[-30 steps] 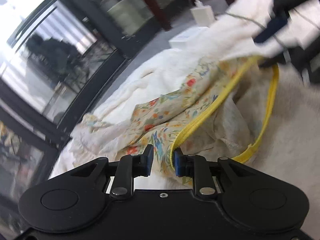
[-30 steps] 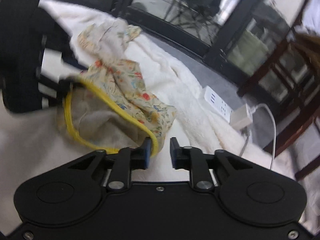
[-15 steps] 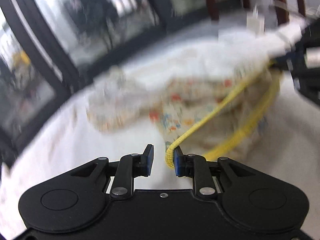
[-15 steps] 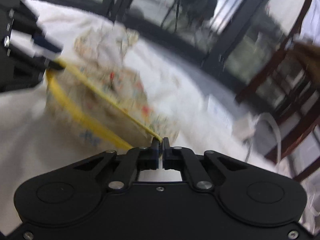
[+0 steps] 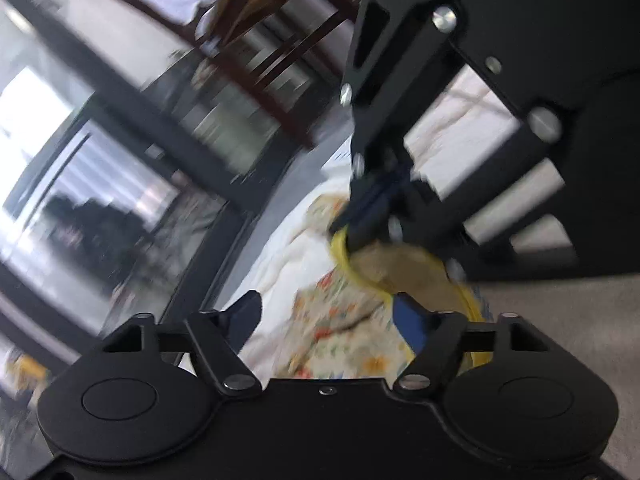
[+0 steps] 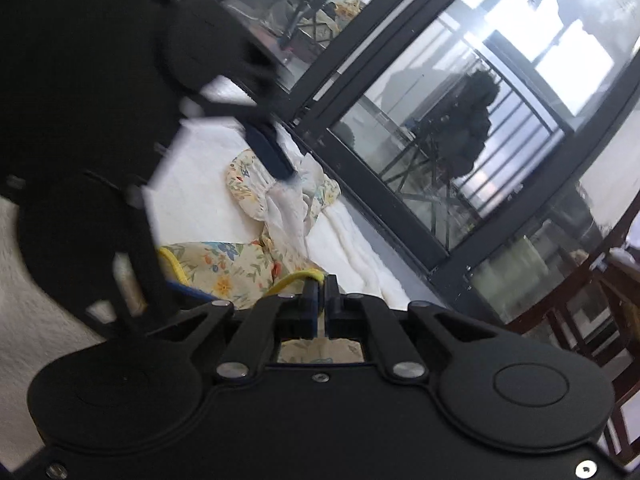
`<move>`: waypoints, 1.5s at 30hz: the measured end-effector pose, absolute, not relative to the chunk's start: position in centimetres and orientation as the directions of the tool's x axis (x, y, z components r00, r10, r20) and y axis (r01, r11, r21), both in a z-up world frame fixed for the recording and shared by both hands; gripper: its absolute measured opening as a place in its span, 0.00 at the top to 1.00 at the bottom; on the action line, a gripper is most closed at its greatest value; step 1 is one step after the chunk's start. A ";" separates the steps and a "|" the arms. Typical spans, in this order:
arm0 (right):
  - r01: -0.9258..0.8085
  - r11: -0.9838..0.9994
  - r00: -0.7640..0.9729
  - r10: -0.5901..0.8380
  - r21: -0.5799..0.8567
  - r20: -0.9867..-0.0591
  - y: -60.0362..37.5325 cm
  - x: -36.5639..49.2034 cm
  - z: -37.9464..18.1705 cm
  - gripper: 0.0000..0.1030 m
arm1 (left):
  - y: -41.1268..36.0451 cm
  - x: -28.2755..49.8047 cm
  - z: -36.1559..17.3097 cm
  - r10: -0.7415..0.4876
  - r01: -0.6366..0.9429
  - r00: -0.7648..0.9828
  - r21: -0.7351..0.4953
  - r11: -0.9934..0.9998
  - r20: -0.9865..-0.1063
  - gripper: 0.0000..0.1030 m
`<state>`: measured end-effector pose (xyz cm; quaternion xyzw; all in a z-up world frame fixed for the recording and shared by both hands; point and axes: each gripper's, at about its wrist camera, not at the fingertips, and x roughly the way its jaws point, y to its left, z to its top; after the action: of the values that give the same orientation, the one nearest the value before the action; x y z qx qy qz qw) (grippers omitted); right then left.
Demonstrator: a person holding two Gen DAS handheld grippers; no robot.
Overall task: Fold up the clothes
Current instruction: 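Fold the trim edge with the right gripper toward the left gripper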
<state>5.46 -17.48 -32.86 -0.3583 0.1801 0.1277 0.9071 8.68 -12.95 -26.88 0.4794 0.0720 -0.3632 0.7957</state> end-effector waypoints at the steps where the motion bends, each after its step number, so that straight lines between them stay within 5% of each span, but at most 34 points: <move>1: -0.372 0.710 0.899 0.117 -0.598 -0.422 -17.5 5.4 -32.8 0.97 | -13.1 8.7 -26.8 -0.535 0.643 0.712 0.727 0.240 -0.454 0.44; 3: -0.403 0.698 0.894 0.160 -0.592 -0.419 -17.5 4.8 -32.6 0.97 | -13.3 8.5 -26.8 -0.600 0.645 0.657 0.753 0.133 -0.457 0.45; 5: -0.413 0.695 0.892 0.181 -0.588 -0.413 -17.5 4.5 -32.5 0.97 | -13.9 8.5 -27.0 -0.607 0.641 0.639 0.763 0.082 -0.472 0.73; 10: -0.389 0.696 0.911 0.191 -0.603 -0.367 -17.6 3.9 -32.0 0.96 | -14.8 10.2 -26.2 -0.552 0.694 0.667 0.687 0.216 -0.500 0.88; 14: -0.330 0.735 0.931 0.149 -0.593 -0.334 -18.0 4.2 -31.6 0.50 | -13.0 13.3 -25.0 -0.455 0.707 0.706 0.578 0.408 -0.543 0.89; 15: -0.328 0.761 0.926 0.141 -0.559 -0.351 -18.4 4.4 -31.6 0.46 | -12.4 14.2 -24.5 -0.431 0.704 0.710 0.543 0.457 -0.557 0.90; 24: -0.381 0.914 0.748 0.213 -0.143 -0.628 -17.2 7.3 -32.4 0.45 | -6.5 20.1 -19.8 -0.296 0.526 0.696 0.184 0.830 -0.655 0.94; 29: -0.288 0.954 0.679 0.268 0.087 -0.683 -16.0 7.9 -32.5 0.45 | -3.9 20.4 -18.6 -0.254 0.418 0.705 0.099 0.903 -0.662 0.94; 38: -0.168 0.984 0.724 0.087 -0.053 -0.684 -12.7 7.8 -33.5 0.46 | -2.0 19.9 -18.9 -0.189 0.310 0.705 0.057 0.949 -0.684 0.94; 45: -0.123 0.966 0.822 -0.029 -0.228 -0.568 -9.1 9.6 -34.6 0.46 | -2.5 19.4 -18.1 -0.198 0.313 0.708 0.050 0.949 -0.677 0.94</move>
<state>9.58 -9.08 -34.60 -0.1284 0.2971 0.0248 0.9458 19.44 -2.51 -18.12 0.0806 0.3557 -0.1387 0.9207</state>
